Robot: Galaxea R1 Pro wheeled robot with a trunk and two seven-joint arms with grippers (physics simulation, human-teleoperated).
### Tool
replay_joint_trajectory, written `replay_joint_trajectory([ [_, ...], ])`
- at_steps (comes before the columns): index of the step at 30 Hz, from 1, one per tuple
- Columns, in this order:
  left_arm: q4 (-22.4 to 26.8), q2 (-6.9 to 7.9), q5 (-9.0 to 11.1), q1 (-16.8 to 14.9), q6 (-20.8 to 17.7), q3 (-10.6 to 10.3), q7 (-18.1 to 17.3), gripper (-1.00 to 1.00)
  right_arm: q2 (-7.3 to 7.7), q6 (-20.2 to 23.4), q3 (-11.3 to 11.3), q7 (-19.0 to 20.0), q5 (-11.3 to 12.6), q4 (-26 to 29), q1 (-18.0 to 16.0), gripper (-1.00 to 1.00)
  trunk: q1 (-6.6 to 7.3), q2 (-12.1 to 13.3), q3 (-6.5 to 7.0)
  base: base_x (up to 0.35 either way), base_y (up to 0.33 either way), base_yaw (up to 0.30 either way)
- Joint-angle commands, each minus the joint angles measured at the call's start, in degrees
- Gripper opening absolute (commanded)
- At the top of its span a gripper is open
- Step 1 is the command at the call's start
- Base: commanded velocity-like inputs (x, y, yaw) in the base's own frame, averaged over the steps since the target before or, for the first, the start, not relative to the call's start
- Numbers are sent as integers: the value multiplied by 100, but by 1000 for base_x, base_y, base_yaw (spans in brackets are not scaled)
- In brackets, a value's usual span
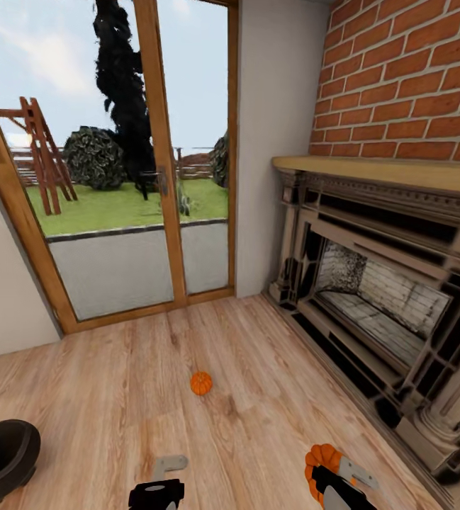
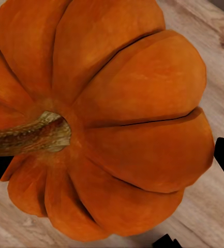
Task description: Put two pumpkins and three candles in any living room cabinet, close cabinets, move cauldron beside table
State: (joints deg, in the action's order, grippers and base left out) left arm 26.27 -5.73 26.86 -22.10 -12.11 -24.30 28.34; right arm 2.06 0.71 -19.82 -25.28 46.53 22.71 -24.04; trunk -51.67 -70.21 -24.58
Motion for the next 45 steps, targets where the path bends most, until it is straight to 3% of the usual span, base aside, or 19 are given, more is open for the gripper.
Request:
replay_joint_trajectory([
  [1,10,4,38,-5,-26,-48,48,100,6,8,-49,-49,22,14,-4,-100,-3,-4,-6,293,77,0],
  [24,10,18,39,-5,-24,-48,42,100,38,8,-49,488,20,12,-4,-100,-3,-4,-6,293,5,0],
  [45,10,19,39,-5,-20,-48,40,100,15,8,-53,506,14,8,-4,-100,-3,-4,-6,299,0,0],
])
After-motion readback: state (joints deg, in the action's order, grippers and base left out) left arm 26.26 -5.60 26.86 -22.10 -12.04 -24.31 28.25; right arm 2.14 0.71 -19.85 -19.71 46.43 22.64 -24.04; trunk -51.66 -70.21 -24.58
